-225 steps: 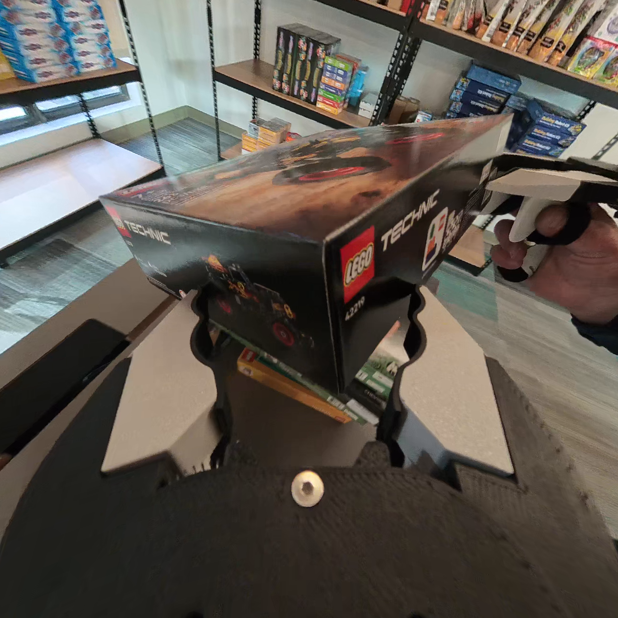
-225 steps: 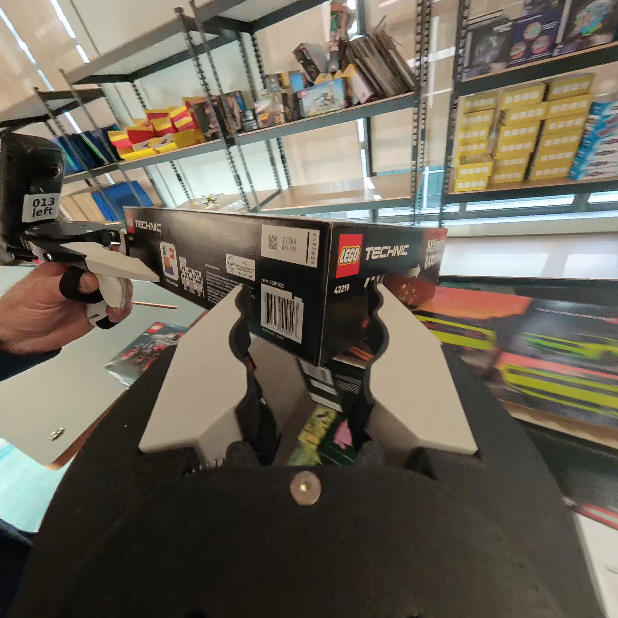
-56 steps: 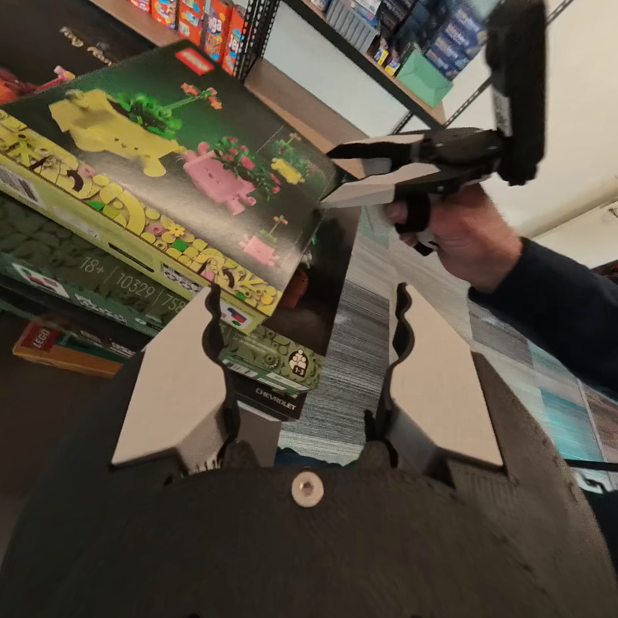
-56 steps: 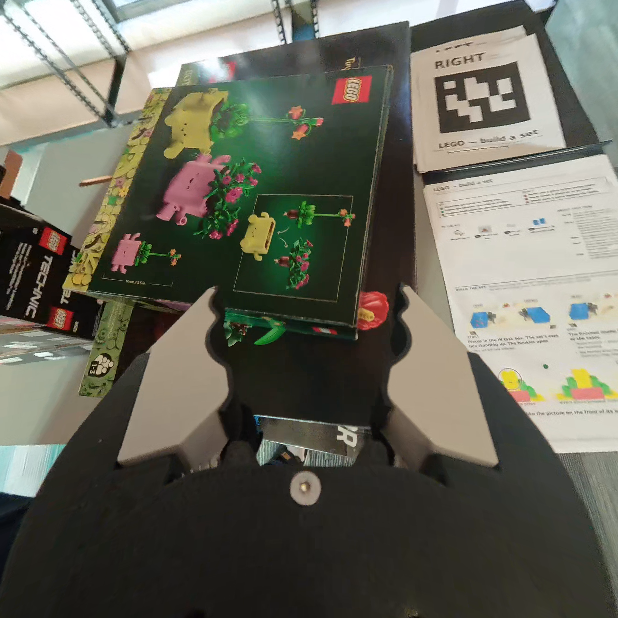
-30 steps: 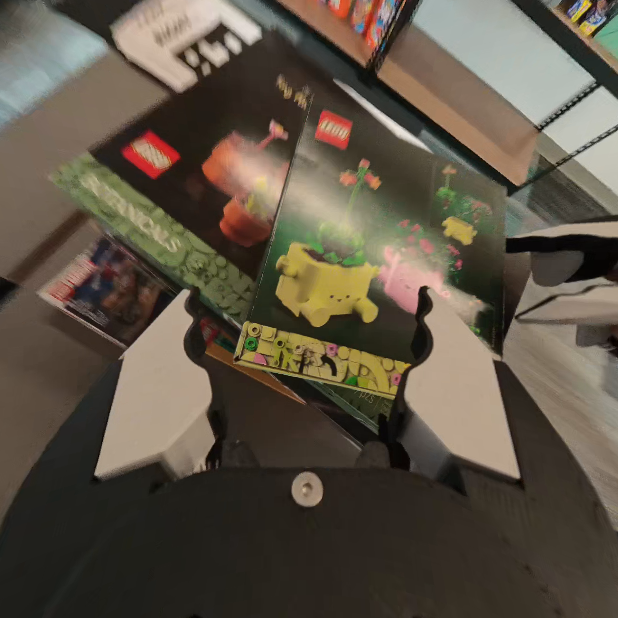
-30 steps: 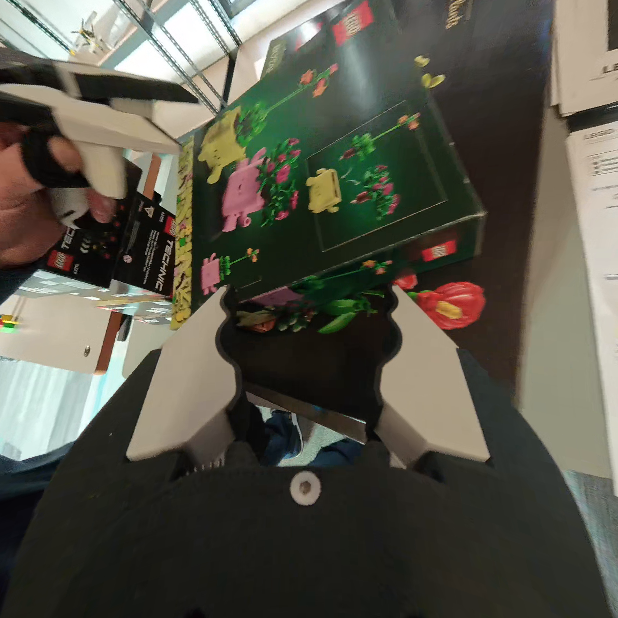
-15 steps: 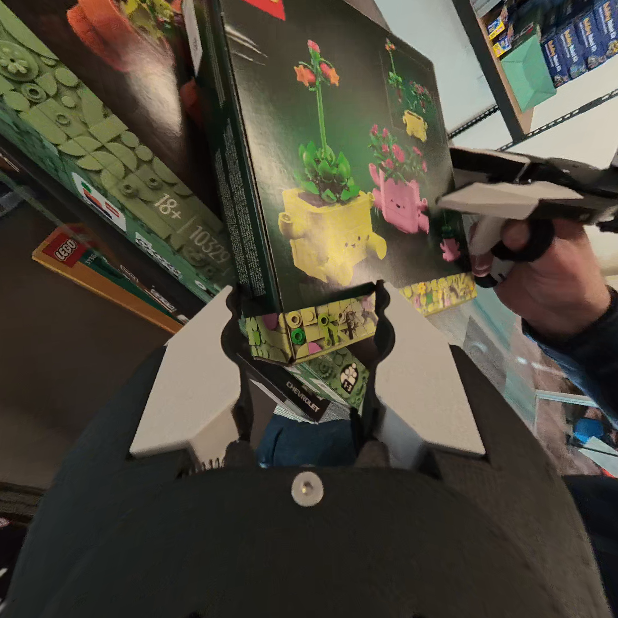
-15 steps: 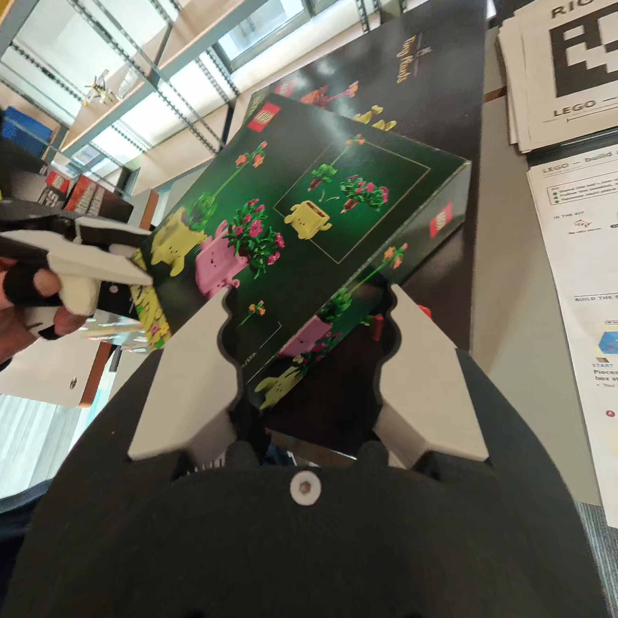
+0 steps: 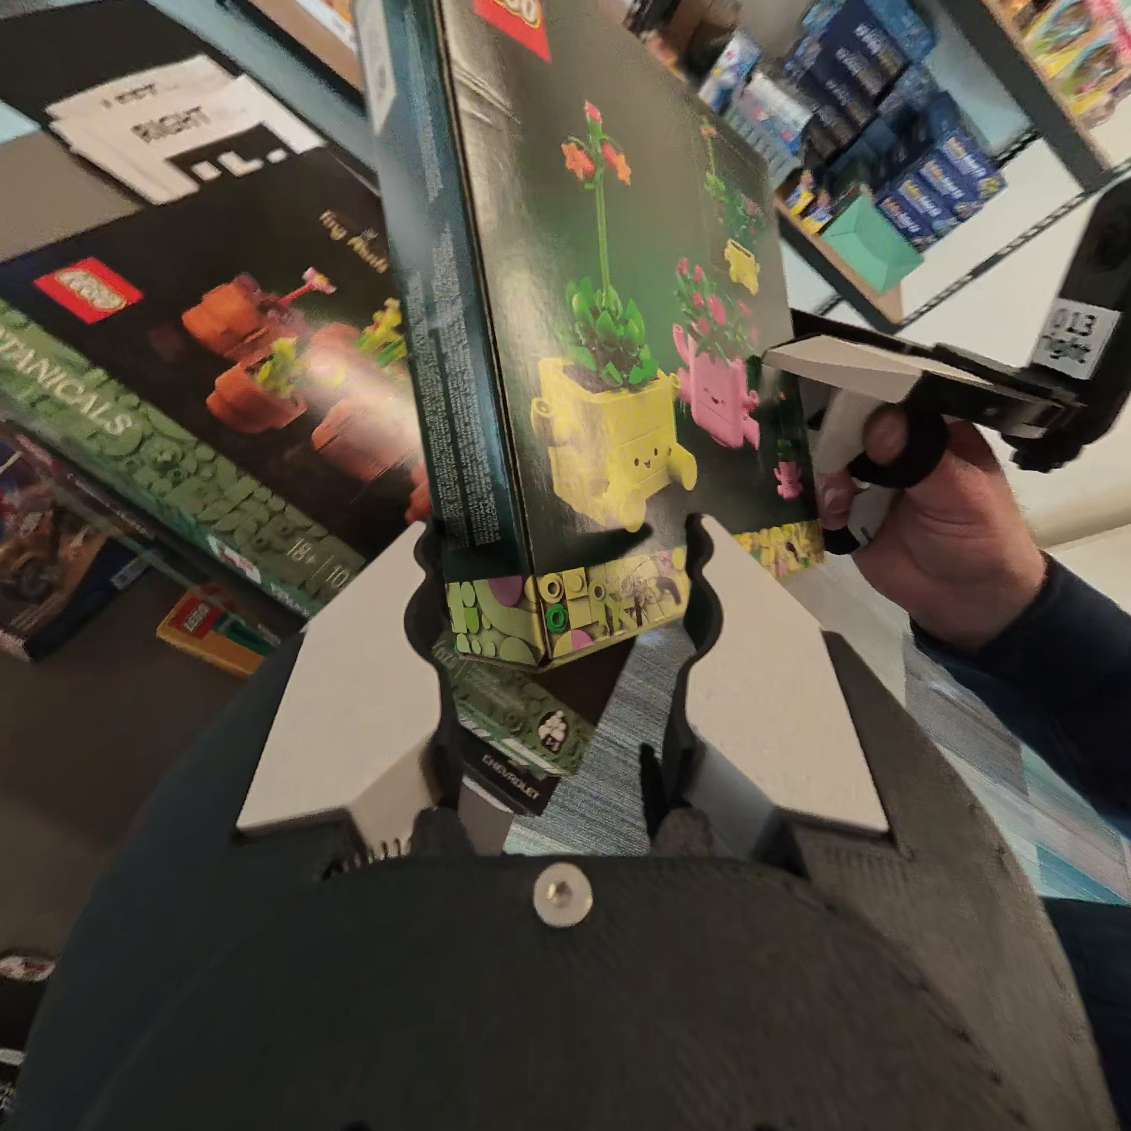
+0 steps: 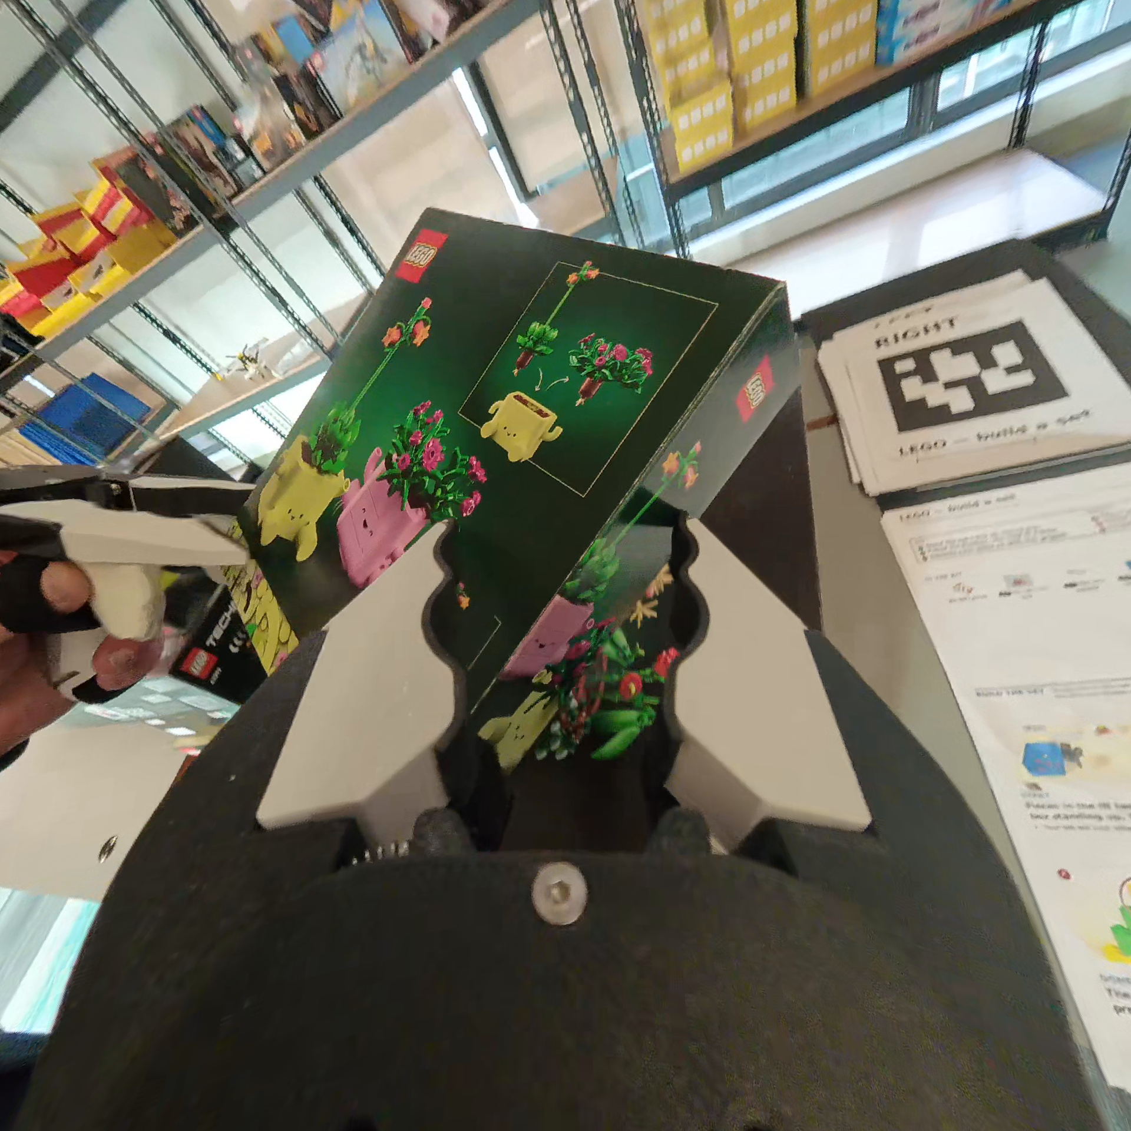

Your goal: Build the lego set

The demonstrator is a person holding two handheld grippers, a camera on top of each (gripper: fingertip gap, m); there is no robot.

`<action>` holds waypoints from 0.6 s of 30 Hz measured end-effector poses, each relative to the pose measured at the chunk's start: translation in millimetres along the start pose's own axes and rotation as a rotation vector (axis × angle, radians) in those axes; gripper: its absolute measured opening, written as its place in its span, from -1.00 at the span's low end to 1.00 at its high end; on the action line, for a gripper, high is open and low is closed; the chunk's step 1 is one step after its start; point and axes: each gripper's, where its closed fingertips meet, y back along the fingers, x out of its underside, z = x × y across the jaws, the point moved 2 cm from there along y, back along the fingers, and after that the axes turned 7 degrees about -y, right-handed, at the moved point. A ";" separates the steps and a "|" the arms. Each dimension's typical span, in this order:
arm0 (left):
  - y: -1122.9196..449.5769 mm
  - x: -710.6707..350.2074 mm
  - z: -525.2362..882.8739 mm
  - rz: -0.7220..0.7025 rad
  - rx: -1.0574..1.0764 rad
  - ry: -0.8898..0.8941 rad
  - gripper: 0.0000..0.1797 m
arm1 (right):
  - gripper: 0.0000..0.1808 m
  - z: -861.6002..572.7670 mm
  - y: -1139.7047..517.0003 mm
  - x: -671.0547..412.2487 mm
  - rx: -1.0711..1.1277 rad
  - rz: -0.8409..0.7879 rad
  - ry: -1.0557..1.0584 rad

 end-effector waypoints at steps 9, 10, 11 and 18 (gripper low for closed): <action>71.4 -51.5 -15.5 -0.163 0.005 -0.036 -0.04 | -0.21 72.4 -14.8 -69.4 -0.066 -0.120 0.110; 83.4 -55.9 -15.3 -0.183 -0.006 -0.038 -0.04 | -0.21 83.8 -18.5 -74.8 -0.085 -0.133 0.114; 95.4 -59.4 -15.2 -0.196 -0.015 -0.042 -0.05 | -0.20 95.3 -22.4 -79.6 -0.102 -0.142 0.118; 186.6 -59.2 -5.1 -0.237 -0.154 -0.053 -0.08 | -0.19 186.8 -62.6 -90.5 -0.256 -0.145 0.135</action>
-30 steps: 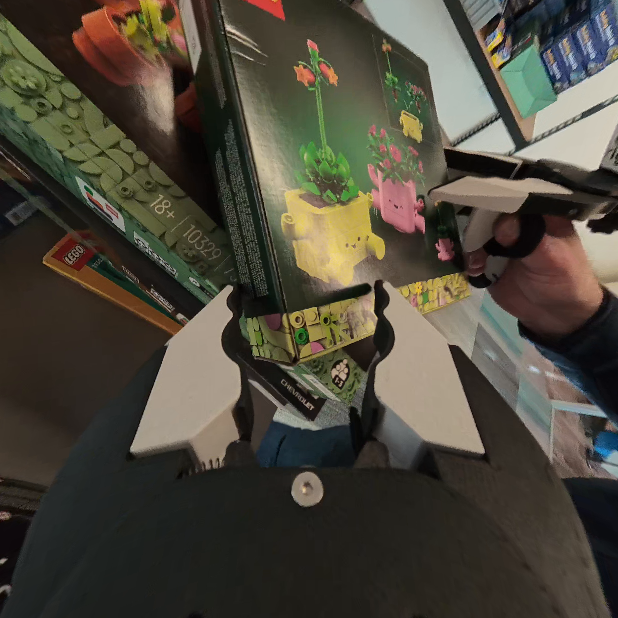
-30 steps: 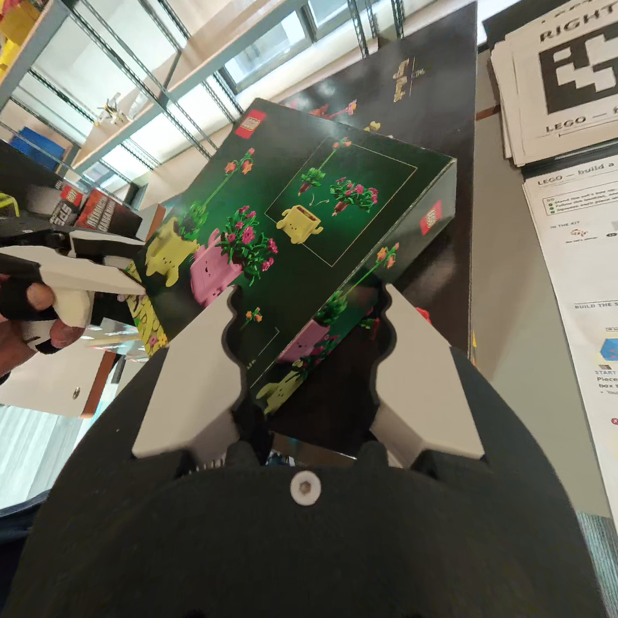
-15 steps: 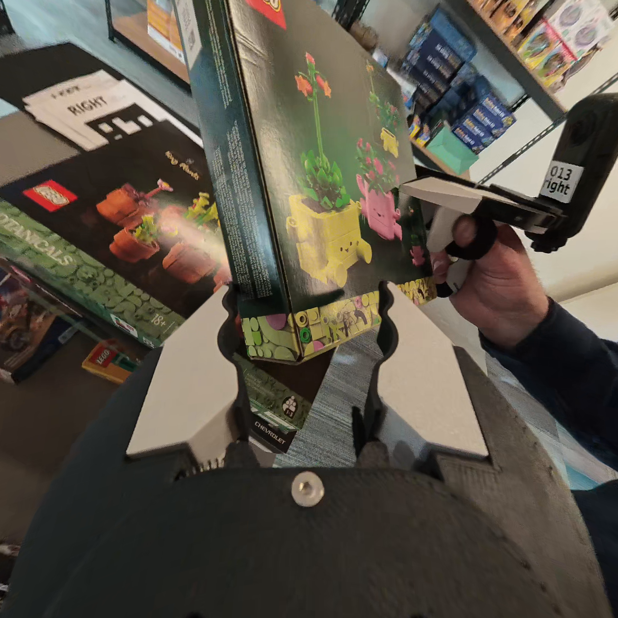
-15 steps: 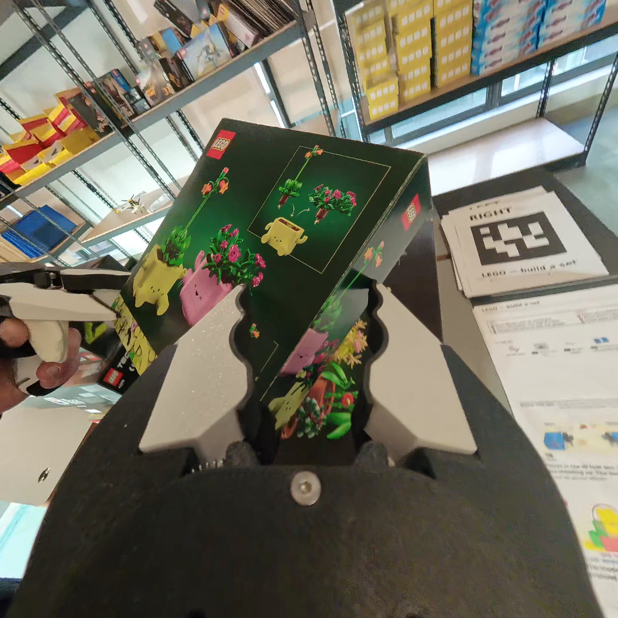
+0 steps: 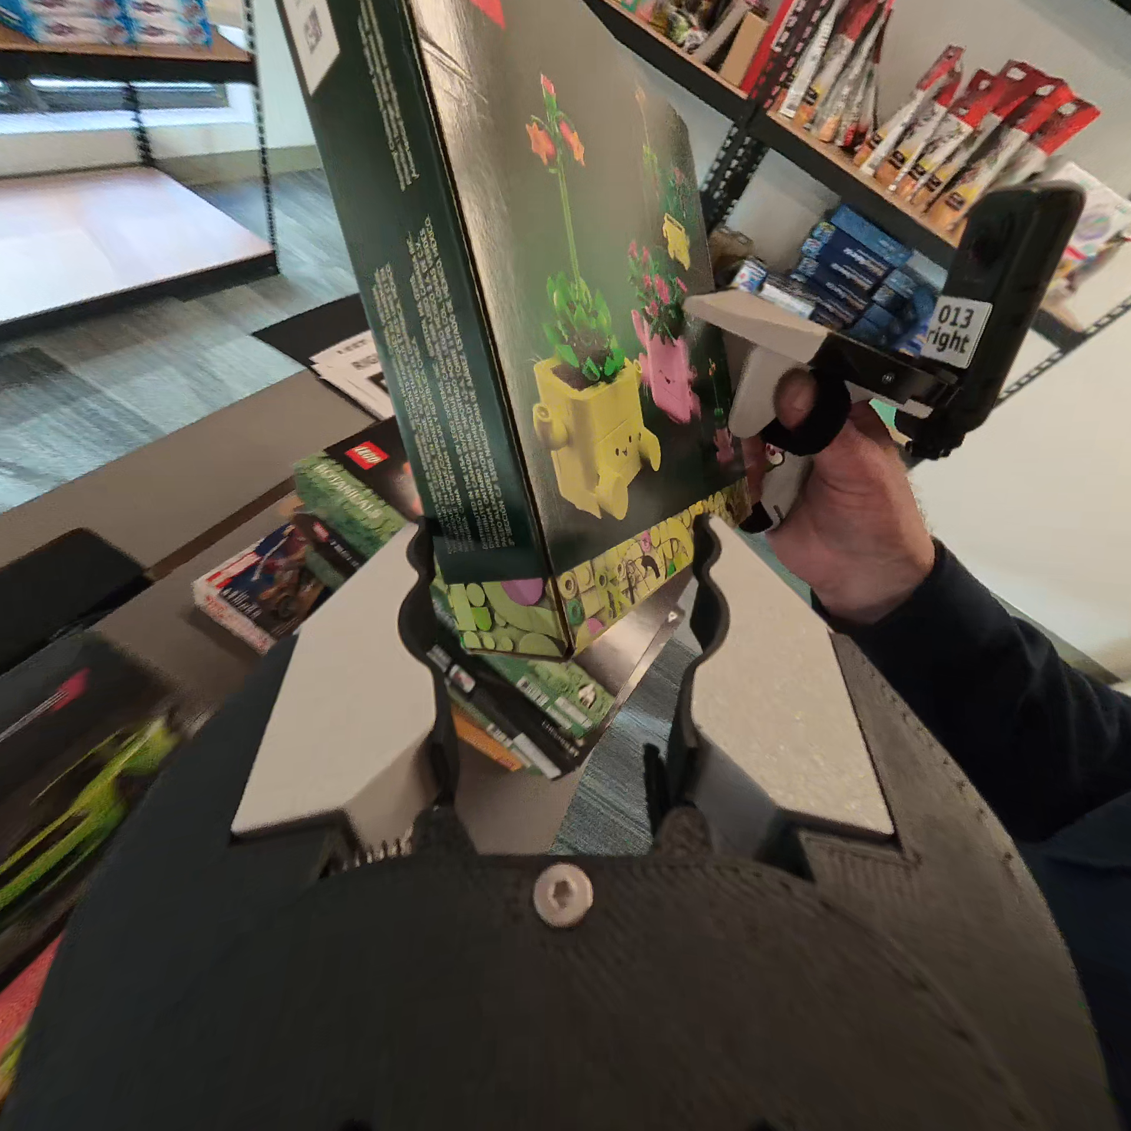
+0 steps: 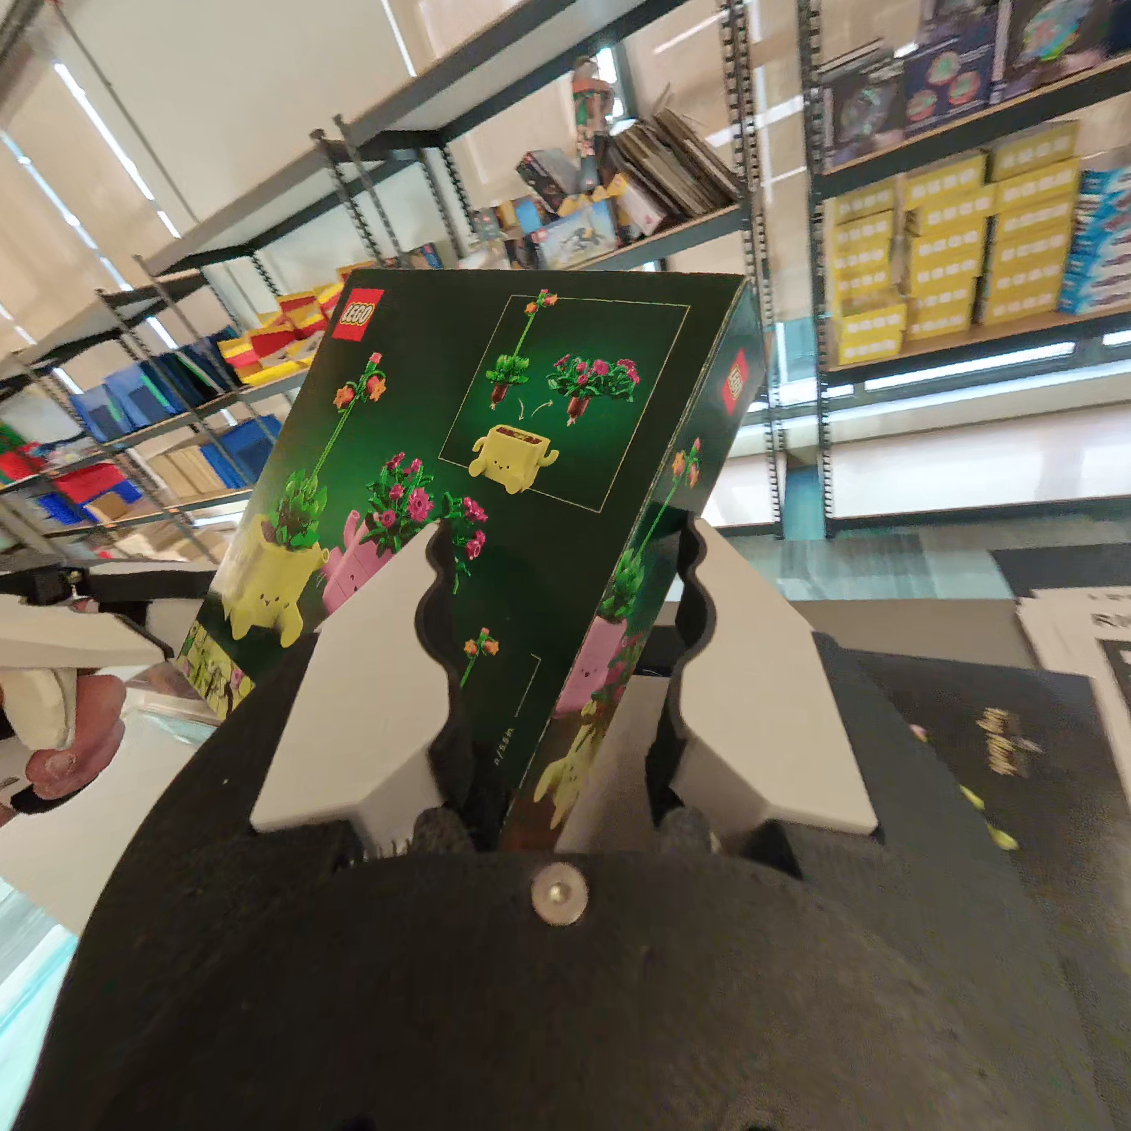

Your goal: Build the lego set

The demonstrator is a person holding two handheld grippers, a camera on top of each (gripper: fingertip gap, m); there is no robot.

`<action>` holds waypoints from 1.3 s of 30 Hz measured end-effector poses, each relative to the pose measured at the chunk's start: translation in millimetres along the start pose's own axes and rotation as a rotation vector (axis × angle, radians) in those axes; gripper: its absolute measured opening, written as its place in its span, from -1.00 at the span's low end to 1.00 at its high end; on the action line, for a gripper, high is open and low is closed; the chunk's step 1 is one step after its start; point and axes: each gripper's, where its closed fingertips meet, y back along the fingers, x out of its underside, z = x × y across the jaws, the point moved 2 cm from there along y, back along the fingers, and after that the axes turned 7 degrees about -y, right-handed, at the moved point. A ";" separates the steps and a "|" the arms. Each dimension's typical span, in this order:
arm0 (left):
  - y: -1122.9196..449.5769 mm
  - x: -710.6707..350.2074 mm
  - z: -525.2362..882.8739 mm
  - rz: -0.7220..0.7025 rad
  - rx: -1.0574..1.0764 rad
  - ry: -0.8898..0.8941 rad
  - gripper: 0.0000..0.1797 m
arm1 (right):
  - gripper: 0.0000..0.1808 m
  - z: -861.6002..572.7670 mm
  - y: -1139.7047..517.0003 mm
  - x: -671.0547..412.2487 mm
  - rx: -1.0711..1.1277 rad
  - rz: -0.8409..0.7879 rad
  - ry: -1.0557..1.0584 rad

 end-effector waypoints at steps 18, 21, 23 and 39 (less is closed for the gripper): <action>171.9 87.5 114.8 -0.025 -0.250 0.342 -0.21 | -0.22 176.4 -157.0 125.0 -0.302 0.328 -0.014; 170.3 95.7 130.0 -0.011 -0.268 0.338 -0.20 | -0.19 172.5 -170.9 139.8 -0.290 0.399 -0.049; 174.5 93.8 141.9 -0.018 -0.341 0.263 -0.15 | -0.27 171.6 -173.0 141.4 -0.319 0.422 -0.112; 190.2 114.8 155.5 0.036 -0.330 0.215 -0.26 | -0.38 197.8 -117.4 178.2 -0.445 0.519 -0.055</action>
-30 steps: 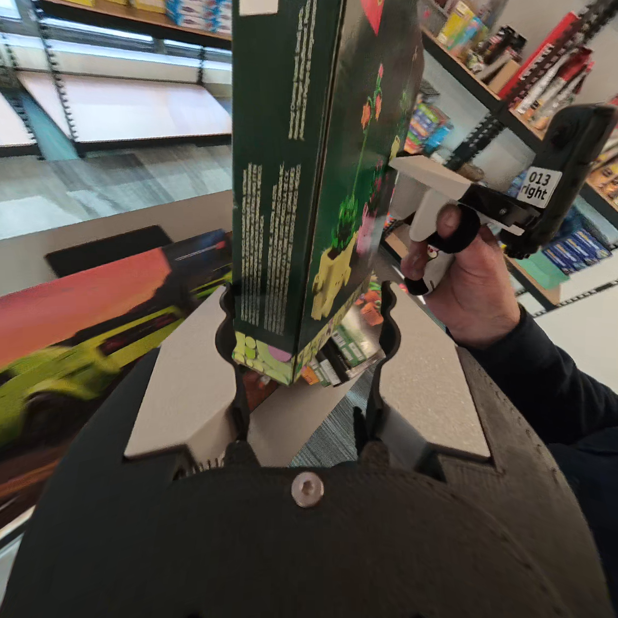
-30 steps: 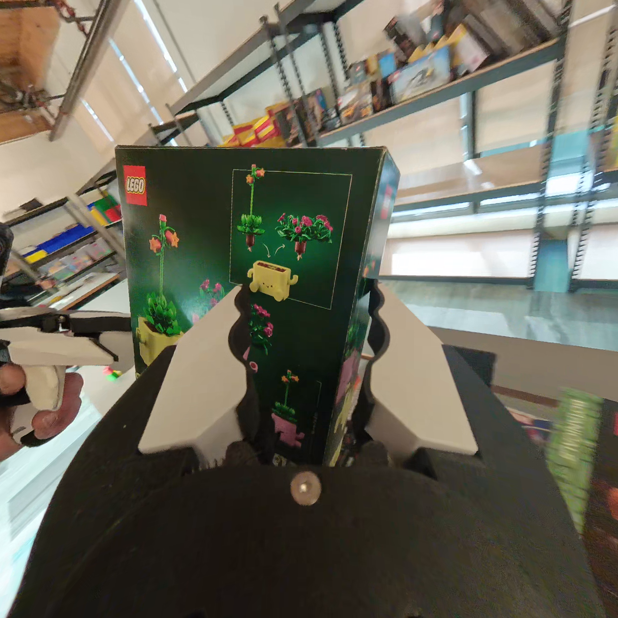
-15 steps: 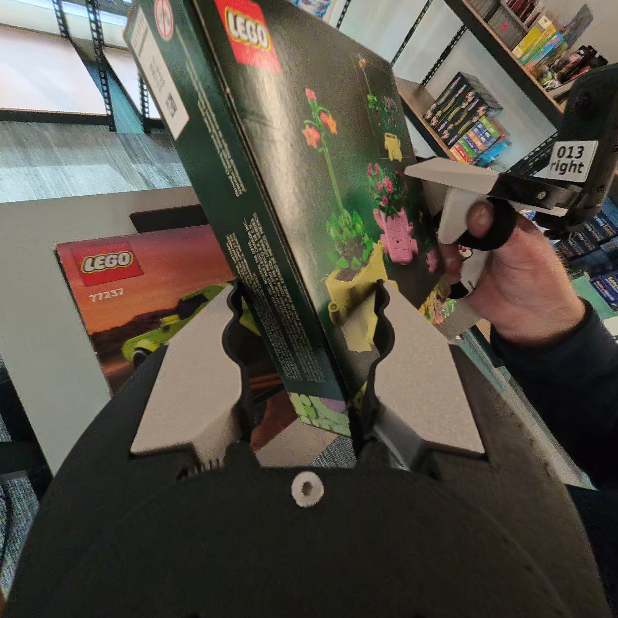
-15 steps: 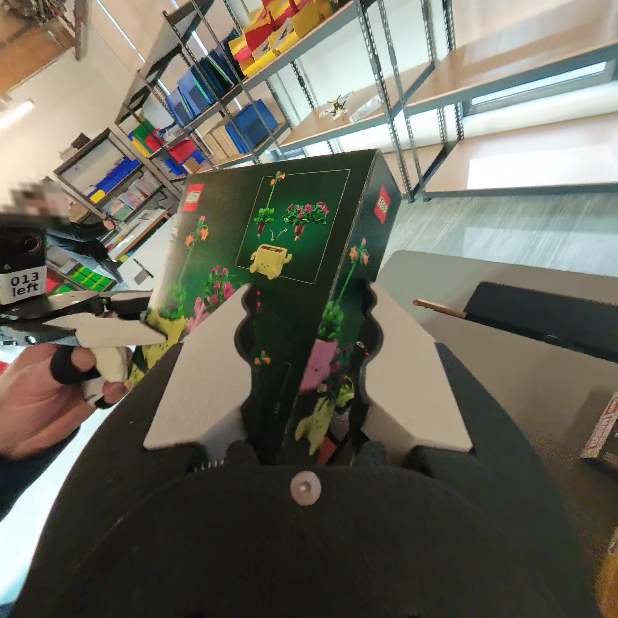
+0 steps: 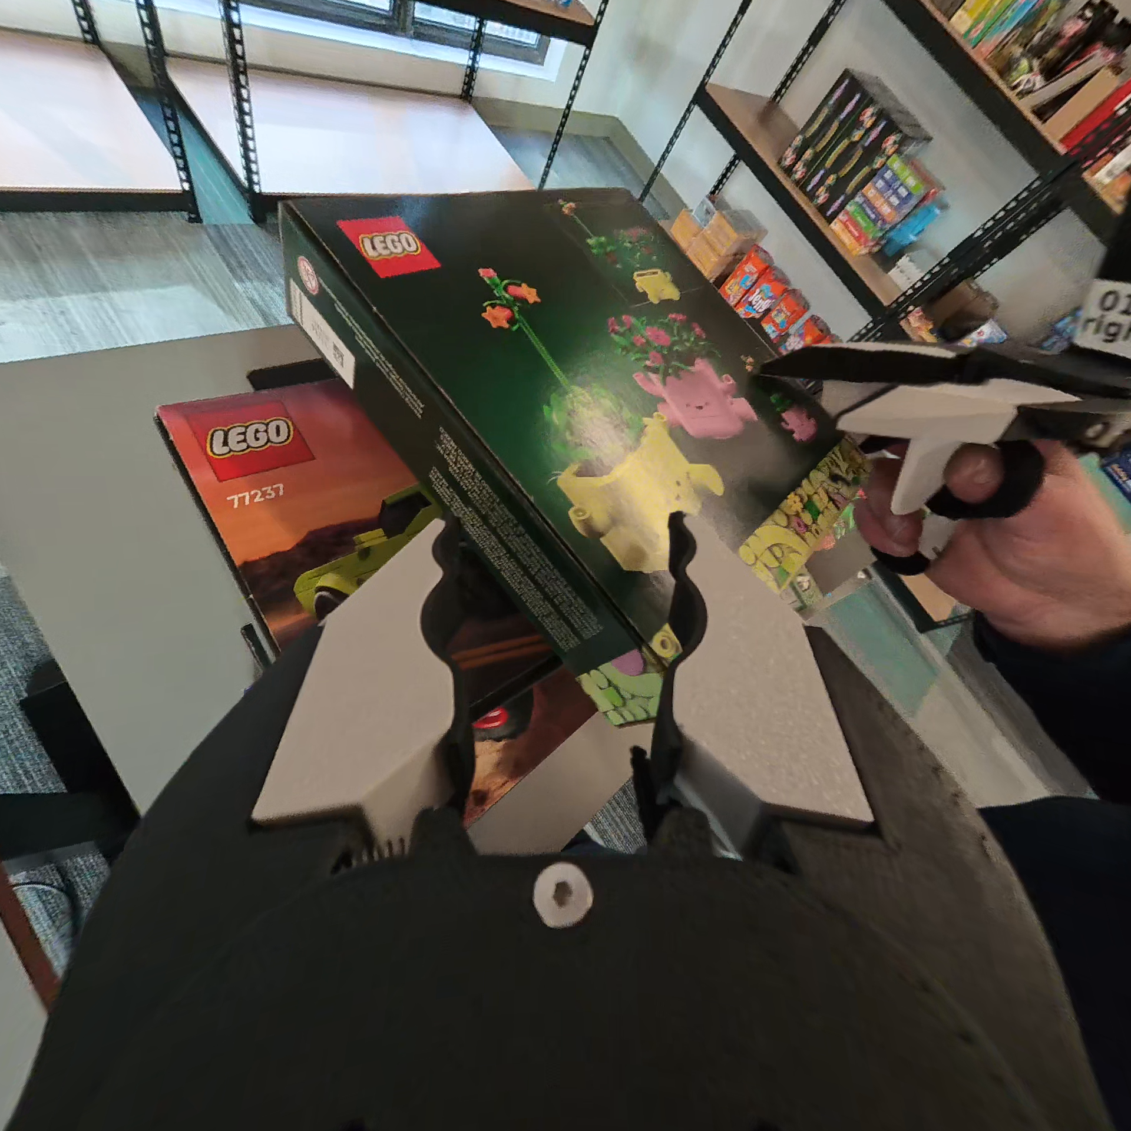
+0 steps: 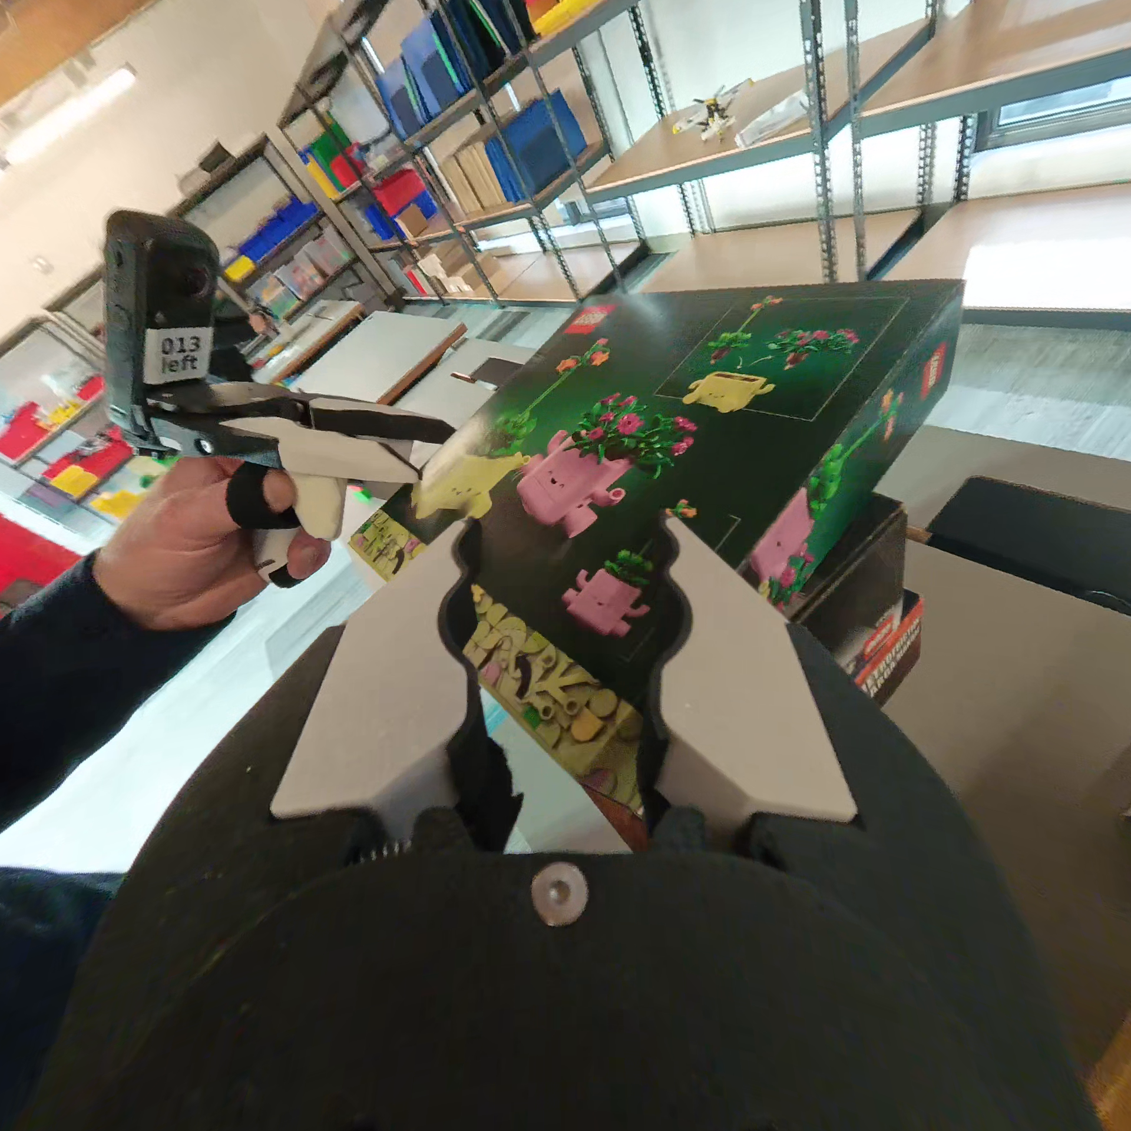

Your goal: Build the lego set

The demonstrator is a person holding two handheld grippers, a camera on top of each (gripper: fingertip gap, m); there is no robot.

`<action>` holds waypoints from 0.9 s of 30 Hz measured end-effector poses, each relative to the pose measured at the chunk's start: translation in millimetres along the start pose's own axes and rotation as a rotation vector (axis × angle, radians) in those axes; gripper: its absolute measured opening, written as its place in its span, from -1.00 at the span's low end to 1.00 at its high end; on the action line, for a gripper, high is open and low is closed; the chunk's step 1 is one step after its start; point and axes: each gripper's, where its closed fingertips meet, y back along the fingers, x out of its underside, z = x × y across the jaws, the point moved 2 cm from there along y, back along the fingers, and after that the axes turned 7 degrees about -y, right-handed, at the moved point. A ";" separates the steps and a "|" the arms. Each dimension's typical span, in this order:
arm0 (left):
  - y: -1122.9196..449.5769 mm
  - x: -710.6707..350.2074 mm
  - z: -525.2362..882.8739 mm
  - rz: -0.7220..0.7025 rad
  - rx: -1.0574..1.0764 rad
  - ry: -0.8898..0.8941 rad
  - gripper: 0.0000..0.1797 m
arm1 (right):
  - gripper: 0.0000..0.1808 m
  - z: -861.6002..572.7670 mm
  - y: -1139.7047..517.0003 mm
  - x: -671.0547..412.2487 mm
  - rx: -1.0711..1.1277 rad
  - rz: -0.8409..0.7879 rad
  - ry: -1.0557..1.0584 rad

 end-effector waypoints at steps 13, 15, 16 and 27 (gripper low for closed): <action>23.4 -17.0 18.5 -0.111 -0.036 0.068 -0.28 | -0.37 27.4 -2.0 8.5 -0.027 0.013 0.072; 35.0 -34.9 9.8 -0.172 -0.074 0.002 -0.29 | -0.30 22.2 16.1 1.9 -0.004 -0.024 0.078; 42.3 -47.4 2.7 -0.214 -0.102 -0.055 -0.33 | -0.27 17.0 27.0 -0.5 0.018 -0.037 0.083; -13.7 -95.8 -223.9 -0.321 0.361 -0.465 -0.37 | -0.09 -138.0 222.8 39.6 0.555 -0.165 -0.063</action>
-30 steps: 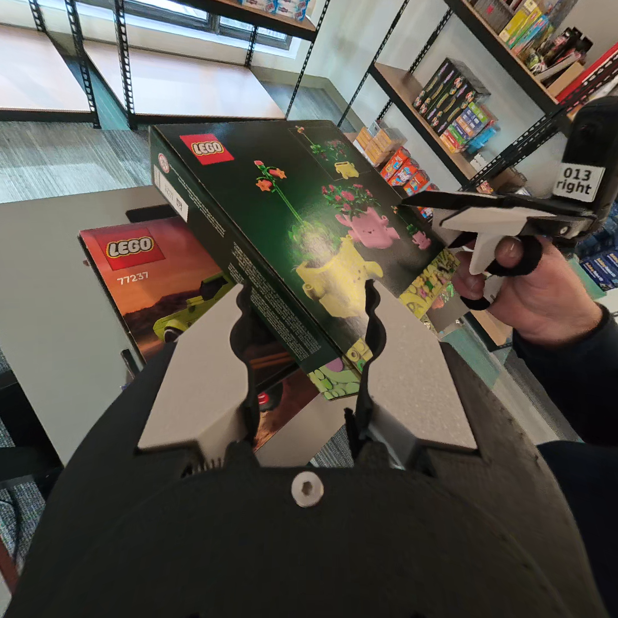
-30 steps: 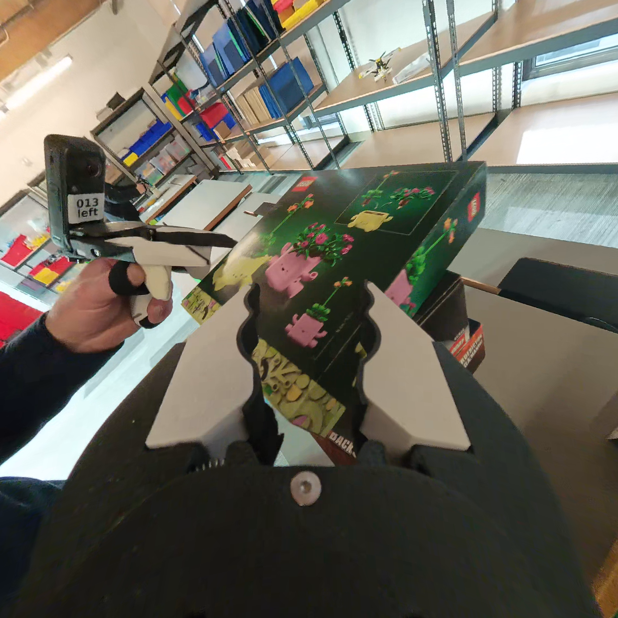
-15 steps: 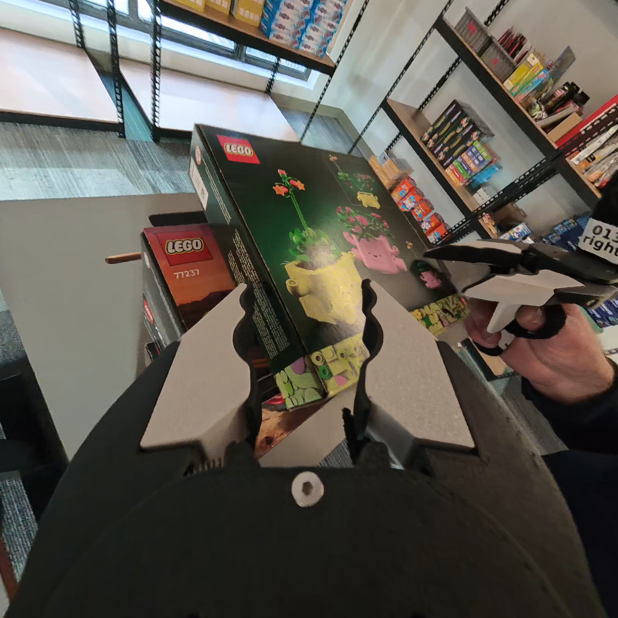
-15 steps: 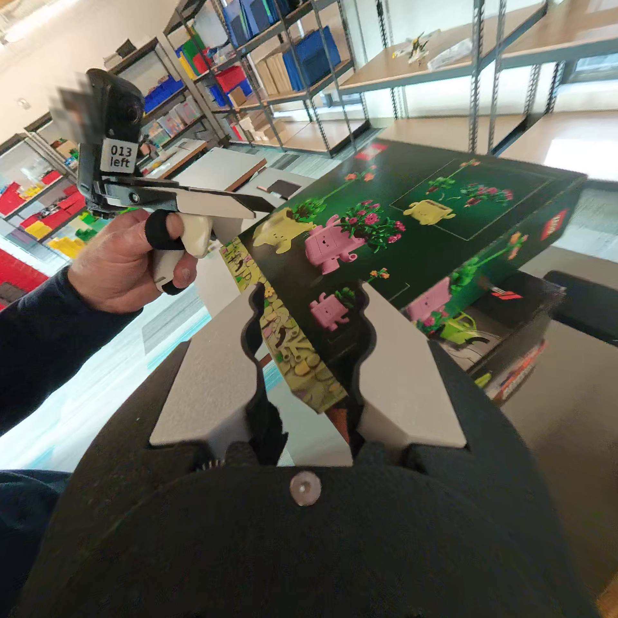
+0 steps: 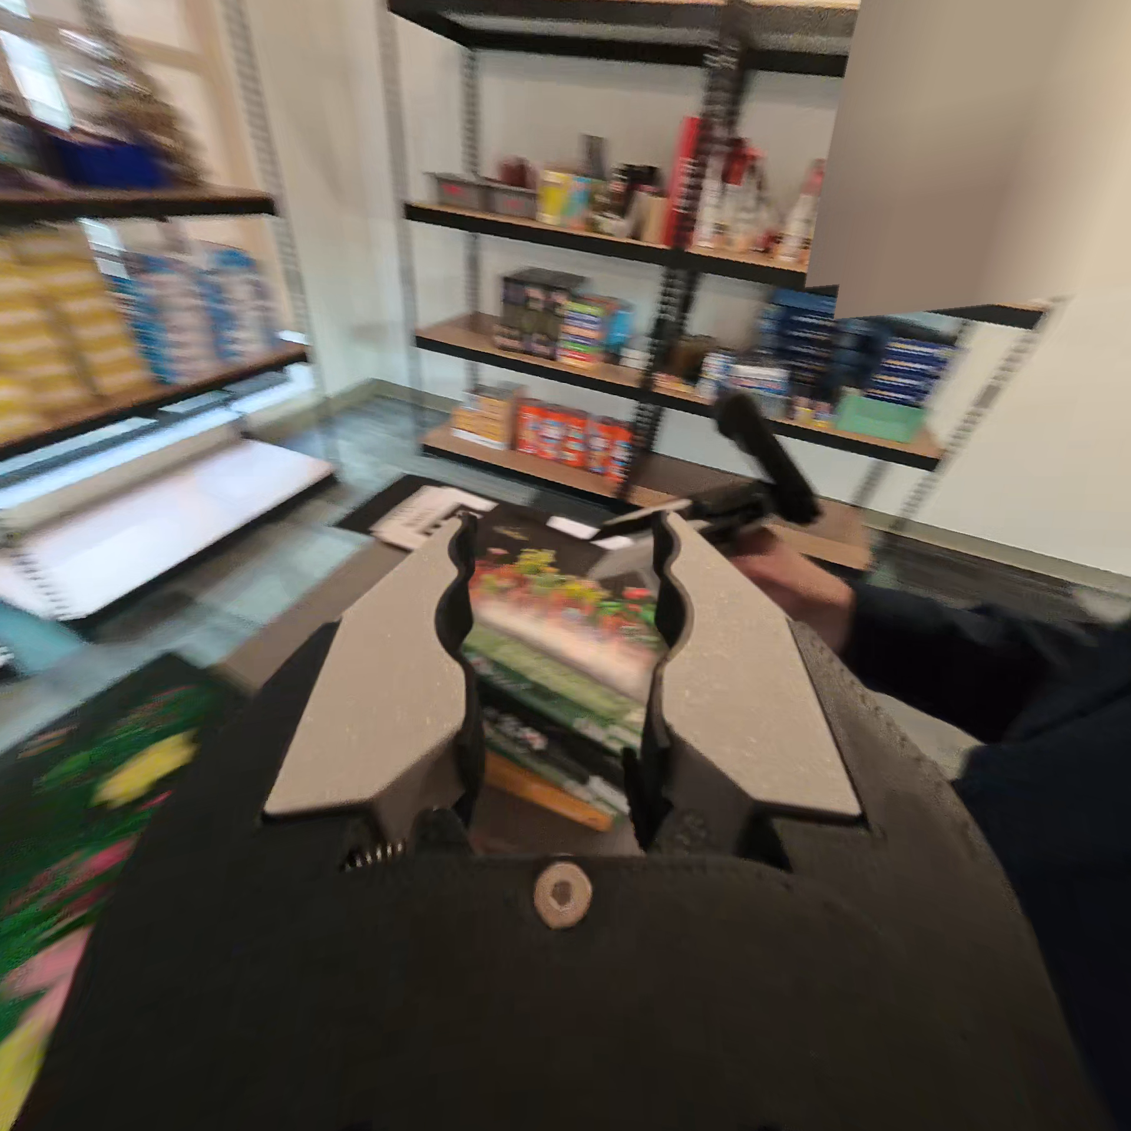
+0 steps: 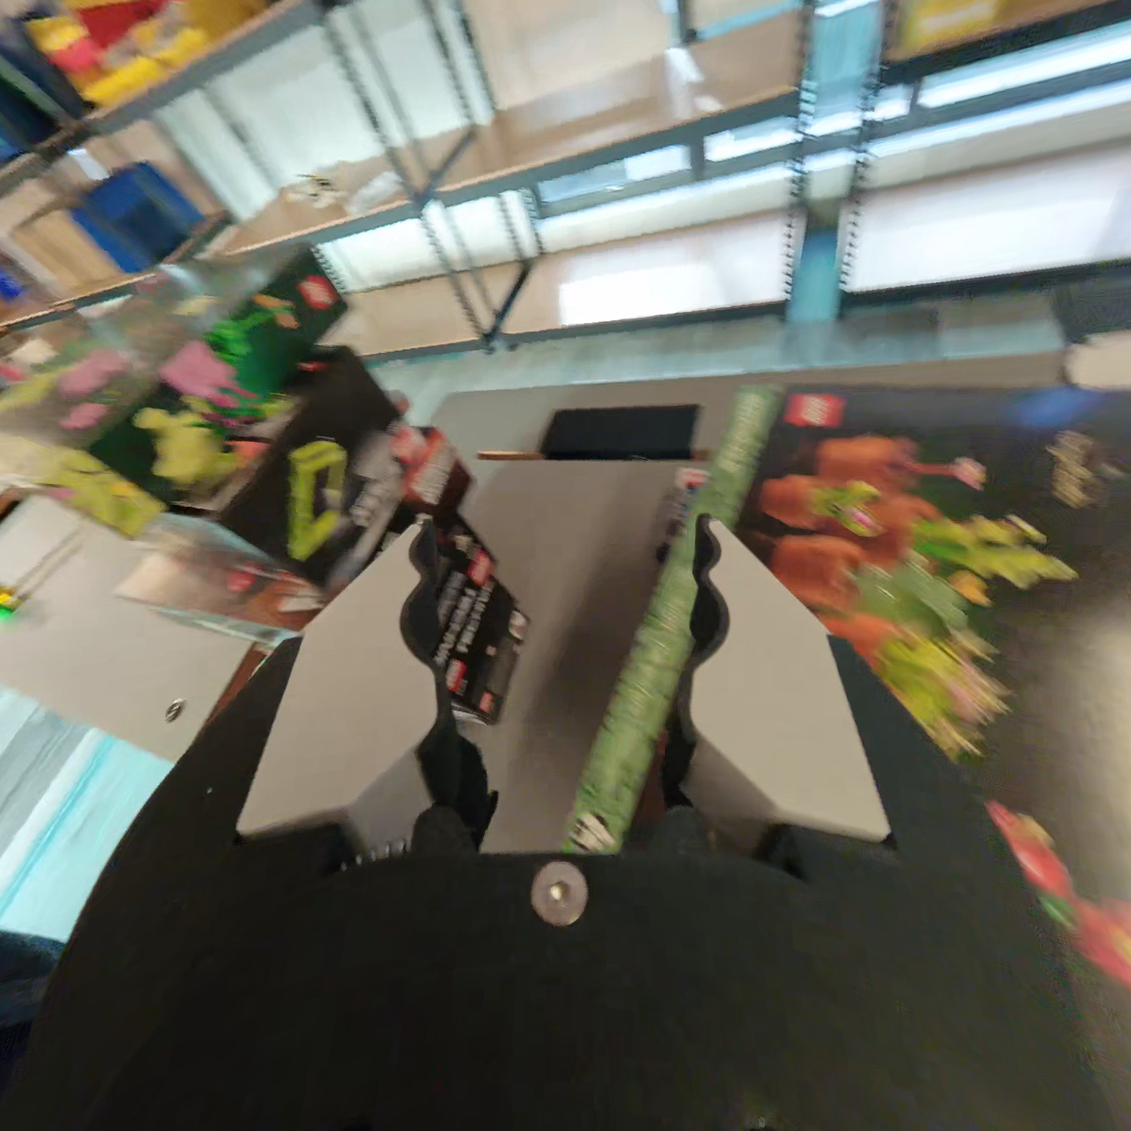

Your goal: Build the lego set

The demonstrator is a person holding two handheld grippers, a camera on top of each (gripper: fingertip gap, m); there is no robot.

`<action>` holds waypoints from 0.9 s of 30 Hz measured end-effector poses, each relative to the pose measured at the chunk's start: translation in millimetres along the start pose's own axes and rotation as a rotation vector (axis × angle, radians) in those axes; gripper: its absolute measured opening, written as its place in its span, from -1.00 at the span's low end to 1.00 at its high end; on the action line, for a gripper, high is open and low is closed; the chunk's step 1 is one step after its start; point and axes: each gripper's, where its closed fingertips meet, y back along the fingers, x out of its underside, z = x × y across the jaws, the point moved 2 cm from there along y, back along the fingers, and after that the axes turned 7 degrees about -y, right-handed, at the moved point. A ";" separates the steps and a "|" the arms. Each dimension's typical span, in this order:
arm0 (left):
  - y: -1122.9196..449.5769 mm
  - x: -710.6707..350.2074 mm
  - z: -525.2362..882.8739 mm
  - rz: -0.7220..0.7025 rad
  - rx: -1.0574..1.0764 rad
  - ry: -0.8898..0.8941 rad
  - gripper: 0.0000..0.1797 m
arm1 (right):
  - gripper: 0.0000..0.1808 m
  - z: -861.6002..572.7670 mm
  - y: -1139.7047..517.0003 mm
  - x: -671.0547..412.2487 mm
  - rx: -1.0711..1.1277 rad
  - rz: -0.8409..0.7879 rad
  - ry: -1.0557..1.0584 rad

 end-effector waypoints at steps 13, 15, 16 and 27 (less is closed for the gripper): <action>-187.0 259.3 -111.0 0.615 0.351 0.345 0.20 | 0.06 -208.4 75.9 131.5 0.385 0.207 -0.244; -193.9 281.4 -121.0 0.669 0.368 0.429 0.25 | 0.13 -209.6 72.4 143.3 0.340 0.206 -0.286; -197.2 287.4 -126.0 0.673 0.379 0.465 0.25 | 0.15 -210.2 71.9 144.5 0.321 0.188 -0.300; -211.9 271.7 -153.6 0.657 0.427 0.514 0.04 | -0.07 -217.9 82.2 147.0 0.251 0.244 -0.274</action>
